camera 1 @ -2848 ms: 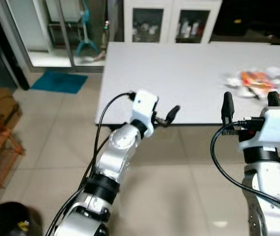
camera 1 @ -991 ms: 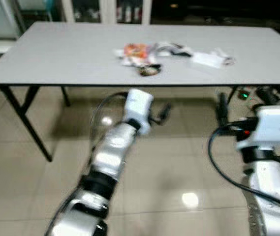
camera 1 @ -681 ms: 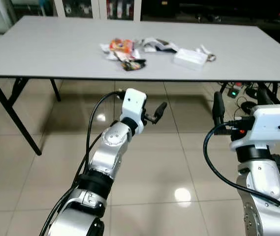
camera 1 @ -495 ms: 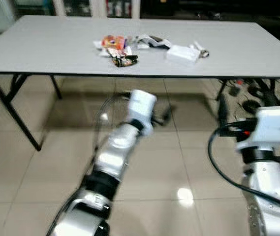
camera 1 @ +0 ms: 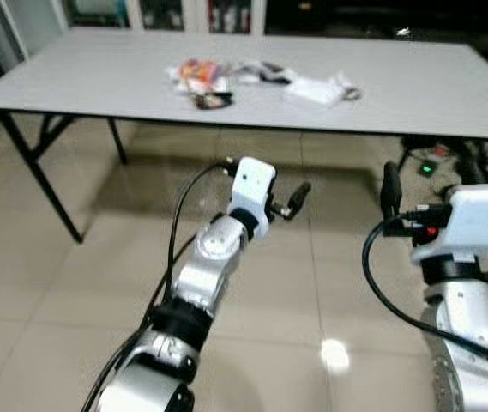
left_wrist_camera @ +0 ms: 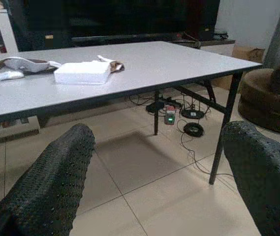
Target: Picking trash to rubbish bin
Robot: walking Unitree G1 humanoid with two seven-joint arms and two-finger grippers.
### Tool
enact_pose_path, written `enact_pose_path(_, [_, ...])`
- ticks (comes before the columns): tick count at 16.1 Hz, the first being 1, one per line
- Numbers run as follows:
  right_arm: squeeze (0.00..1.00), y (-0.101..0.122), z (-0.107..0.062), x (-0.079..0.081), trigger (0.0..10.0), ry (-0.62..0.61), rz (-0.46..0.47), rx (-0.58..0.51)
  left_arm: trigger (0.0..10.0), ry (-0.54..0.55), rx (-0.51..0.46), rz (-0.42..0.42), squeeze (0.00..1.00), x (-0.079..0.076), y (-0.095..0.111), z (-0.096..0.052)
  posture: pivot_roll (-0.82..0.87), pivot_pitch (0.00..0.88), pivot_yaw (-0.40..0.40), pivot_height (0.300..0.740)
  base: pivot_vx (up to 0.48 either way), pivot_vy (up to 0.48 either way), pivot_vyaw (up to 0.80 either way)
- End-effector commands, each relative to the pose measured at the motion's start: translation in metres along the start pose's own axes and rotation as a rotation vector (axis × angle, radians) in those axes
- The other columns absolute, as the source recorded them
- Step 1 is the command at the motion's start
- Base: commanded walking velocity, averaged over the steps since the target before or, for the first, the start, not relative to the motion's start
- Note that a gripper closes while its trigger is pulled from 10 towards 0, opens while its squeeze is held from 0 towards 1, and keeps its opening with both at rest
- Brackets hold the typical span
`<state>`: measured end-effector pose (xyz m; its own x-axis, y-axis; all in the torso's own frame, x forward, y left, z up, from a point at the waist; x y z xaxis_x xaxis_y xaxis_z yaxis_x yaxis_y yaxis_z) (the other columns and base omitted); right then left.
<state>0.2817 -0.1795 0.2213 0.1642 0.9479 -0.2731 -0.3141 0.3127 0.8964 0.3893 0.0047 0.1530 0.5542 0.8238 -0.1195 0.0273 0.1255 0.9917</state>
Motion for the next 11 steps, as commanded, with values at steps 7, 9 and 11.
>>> enact_pose_path(7, [0.0, 0.002, -0.0018, 0.0009, 10.0, -0.001, -0.002, -0.002, 10.0, 0.041, -0.016, 0.003, 0.0, 0.0081, 0.0058, 0.0, 0.07, 0.049, -0.021, 0.74, 0.0, 0.0, 0.24])
enact_pose_path(9, [0.0, 0.0019, -0.0022, 0.0008, 10.0, -0.002, -0.004, 0.0, 10.0, 0.04, -0.019, 0.003, 0.0, 0.0071, 0.0064, 0.0007, 0.07, 0.049, -0.021, 0.74, 0.0, 0.0, 0.6])
enact_pose_path(11, [0.0, 0.0018, -0.0021, 0.0007, 10.0, -0.002, -0.004, 0.0, 10.0, 0.041, -0.02, 0.002, 0.0, 0.0071, 0.0065, 0.0009, 0.07, 0.049, -0.021, 0.74, 0.0, 0.0, 0.61])
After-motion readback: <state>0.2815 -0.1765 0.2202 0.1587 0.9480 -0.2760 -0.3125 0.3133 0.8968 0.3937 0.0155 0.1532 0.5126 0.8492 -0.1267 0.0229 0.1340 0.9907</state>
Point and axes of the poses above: a point about 5 cm out from each wrist's last joint towards the gripper, its own z axis pointing out of the wrist towards the gripper, its own y axis along the axis of the wrist's last joint, x = y × z, the point moved 5 cm from there along z, pointing out of the wrist towards the gripper, and after that the axes turned 8 degrees about -z, right-handed, at the moved point
